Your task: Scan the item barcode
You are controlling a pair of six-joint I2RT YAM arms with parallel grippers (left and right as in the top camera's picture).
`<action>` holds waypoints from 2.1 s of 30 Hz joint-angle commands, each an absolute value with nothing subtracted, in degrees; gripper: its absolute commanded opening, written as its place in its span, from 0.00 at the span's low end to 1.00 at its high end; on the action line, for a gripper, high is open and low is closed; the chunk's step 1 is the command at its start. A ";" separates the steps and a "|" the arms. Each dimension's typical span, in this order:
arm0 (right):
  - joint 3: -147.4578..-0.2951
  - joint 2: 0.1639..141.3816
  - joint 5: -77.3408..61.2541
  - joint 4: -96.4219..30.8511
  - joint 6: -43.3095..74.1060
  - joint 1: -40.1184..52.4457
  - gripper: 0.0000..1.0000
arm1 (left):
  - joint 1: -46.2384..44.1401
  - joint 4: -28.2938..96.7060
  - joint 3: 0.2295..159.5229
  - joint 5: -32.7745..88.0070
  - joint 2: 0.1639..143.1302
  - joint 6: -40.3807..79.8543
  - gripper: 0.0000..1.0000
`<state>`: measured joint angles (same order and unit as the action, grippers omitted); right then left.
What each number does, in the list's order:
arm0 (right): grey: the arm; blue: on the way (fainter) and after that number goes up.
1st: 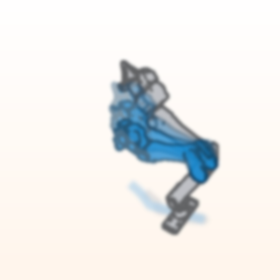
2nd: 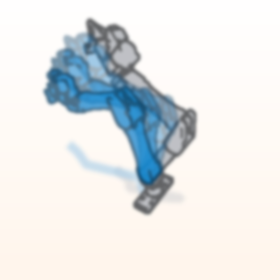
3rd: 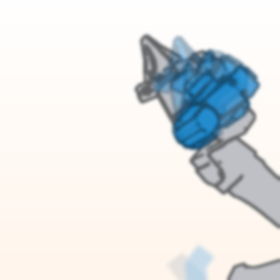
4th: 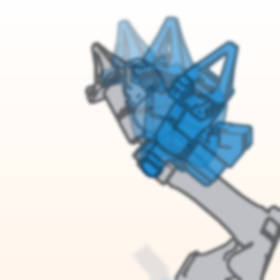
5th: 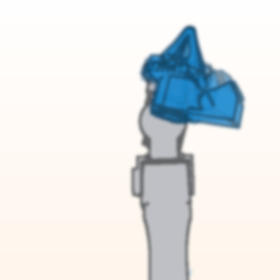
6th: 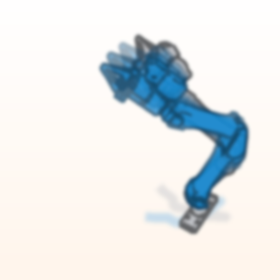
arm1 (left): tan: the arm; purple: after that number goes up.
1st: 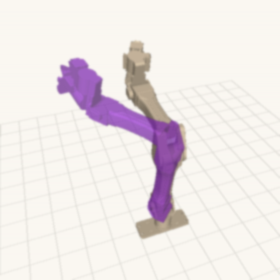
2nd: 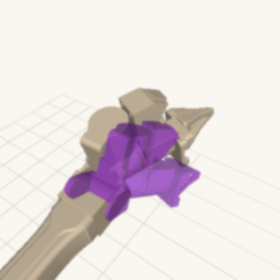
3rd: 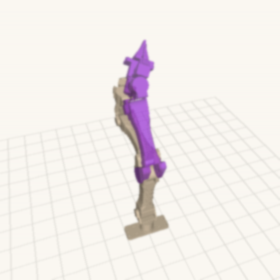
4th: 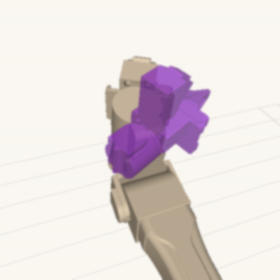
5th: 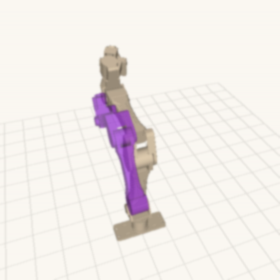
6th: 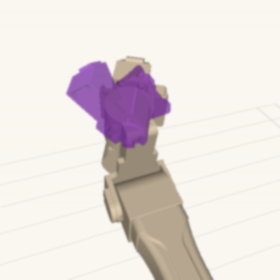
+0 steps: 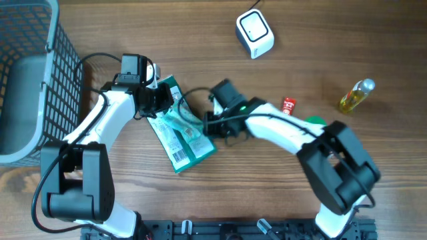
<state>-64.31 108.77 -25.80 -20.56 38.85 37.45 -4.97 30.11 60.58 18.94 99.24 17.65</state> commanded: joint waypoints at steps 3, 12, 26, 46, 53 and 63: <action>-65.28 106.52 -34.28 -18.79 34.46 37.54 0.04 | -5.13 29.47 60.23 21.65 100.22 16.78 0.04; -65.12 106.67 -34.83 -12.19 34.70 38.02 0.05 | -8.03 27.81 60.23 20.10 105.10 17.17 0.04; -65.12 114.34 -33.80 -9.52 40.95 43.40 0.04 | -8.05 27.79 60.23 20.08 105.16 17.15 0.04; -66.54 111.87 -38.68 -18.96 45.80 42.85 0.04 | -8.03 27.31 60.25 17.06 105.14 17.15 0.04; -66.41 106.63 -27.79 -15.94 45.17 40.62 0.04 | -8.03 27.16 60.25 17.08 105.14 17.15 0.04; -66.26 108.73 -21.87 -15.55 45.23 40.64 0.04 | -8.03 27.14 60.25 17.08 105.12 17.15 0.04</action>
